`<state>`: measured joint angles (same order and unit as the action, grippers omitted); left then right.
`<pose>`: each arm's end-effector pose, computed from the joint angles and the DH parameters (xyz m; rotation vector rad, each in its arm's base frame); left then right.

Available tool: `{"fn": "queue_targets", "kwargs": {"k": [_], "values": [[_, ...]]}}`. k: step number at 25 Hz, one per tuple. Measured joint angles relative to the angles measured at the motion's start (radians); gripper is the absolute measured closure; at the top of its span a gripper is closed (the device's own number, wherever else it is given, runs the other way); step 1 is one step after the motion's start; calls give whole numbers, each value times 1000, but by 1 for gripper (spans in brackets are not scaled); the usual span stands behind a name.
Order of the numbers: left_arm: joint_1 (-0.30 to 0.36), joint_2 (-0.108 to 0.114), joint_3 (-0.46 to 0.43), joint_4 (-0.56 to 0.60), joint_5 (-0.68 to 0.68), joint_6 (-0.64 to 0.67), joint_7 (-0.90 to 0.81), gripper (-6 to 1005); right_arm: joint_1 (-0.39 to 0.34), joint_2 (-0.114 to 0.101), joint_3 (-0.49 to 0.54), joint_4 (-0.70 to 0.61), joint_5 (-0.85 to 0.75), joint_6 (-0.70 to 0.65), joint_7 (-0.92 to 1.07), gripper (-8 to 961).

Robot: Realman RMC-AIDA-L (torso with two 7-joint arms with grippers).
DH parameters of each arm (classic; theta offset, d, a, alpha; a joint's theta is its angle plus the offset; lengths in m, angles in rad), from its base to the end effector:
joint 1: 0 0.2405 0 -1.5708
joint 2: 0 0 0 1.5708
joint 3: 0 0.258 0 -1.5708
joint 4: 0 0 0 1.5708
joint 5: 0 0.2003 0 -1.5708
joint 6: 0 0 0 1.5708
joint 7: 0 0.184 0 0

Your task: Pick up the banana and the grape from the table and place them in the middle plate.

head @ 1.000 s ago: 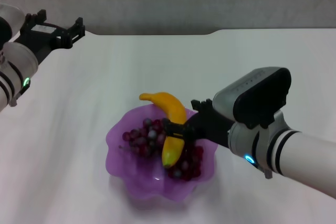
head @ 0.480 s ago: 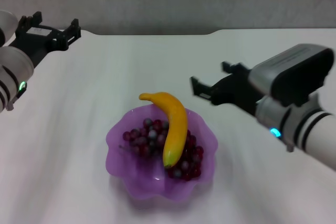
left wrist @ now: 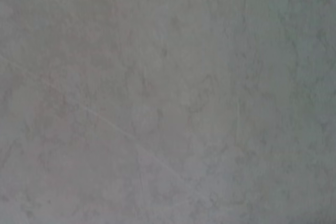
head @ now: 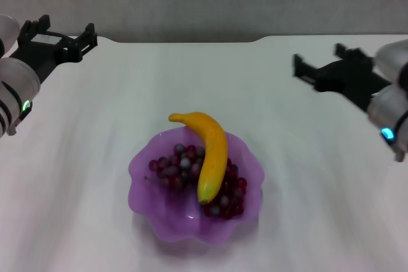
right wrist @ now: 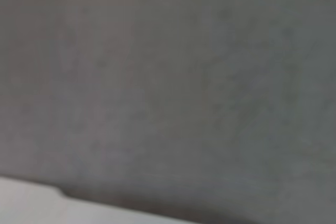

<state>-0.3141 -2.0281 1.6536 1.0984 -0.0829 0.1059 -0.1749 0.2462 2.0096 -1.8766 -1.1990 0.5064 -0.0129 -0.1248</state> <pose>-0.2349 0.4433 0.0327 -1.7223 -0.5833 -0.4810 0.2199 0.4084 -0.0244 -1.8939 0.6836 0.4772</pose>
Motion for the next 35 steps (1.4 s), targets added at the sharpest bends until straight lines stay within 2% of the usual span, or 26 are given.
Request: {"fn": "queue_targets", "kwargs": {"k": [7, 10, 21, 27, 35], "values": [[0, 0, 0, -5, 0, 14, 0, 114, -4, 0, 78, 43, 2, -16, 0, 62], [0, -1, 0, -15, 0, 32, -1, 113, 1, 0, 102, 97, 7, -94, 6, 61], [2, -3, 2, -29, -3, 49, -4, 113, -4, 2, 120, 178, 24, -244, 11, 60], [-12, -3, 7, -90, -4, 102, -40, 113, 5, 3, 107, 293, 110, -429, 13, 59], [-21, -3, 9, -113, 6, 115, -34, 114, 46, 3, 90, 371, 114, -481, 50, 59]]}}
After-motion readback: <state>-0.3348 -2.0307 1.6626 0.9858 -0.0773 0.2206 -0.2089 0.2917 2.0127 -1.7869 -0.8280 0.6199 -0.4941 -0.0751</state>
